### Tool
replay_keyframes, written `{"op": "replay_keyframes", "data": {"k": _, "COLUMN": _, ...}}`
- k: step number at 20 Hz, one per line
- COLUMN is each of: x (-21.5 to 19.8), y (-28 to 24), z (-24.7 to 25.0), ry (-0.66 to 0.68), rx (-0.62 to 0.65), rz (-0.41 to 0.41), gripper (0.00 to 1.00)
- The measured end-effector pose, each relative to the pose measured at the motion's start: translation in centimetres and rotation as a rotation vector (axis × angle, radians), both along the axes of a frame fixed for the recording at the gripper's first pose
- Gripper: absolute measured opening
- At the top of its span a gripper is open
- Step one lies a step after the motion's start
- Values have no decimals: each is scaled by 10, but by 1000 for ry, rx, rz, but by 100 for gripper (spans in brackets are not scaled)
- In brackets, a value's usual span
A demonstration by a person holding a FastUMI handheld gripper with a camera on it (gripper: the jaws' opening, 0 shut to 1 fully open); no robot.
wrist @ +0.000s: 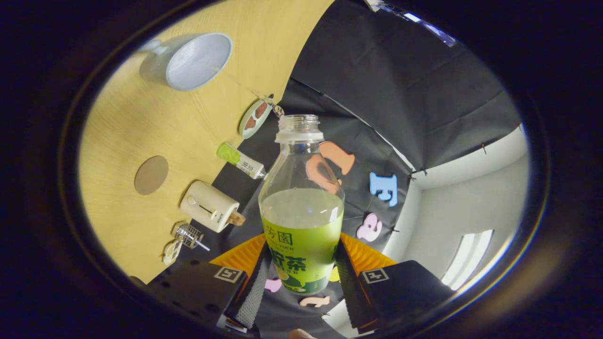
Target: Take the bottle from table, then pour the juice into the cup, finally place the bottle on the coaster
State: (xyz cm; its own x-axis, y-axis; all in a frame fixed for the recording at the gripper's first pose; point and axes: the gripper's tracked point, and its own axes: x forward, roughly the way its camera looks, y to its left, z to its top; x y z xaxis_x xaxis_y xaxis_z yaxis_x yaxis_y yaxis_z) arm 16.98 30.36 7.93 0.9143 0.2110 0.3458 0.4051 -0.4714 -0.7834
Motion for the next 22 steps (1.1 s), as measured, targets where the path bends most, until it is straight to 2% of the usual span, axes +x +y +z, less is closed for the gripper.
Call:
{"op": "replay_keyframes", "data": {"k": 17, "x": -4, "y": 8, "z": 0, "ry": -6, "rx": -5, "rz": 20, "gripper": 77}}
{"op": "replay_keyframes", "data": {"k": 22, "x": 3, "y": -1, "z": -7, "ry": 53, "rx": 111, "rz": 14, "gripper": 77}}
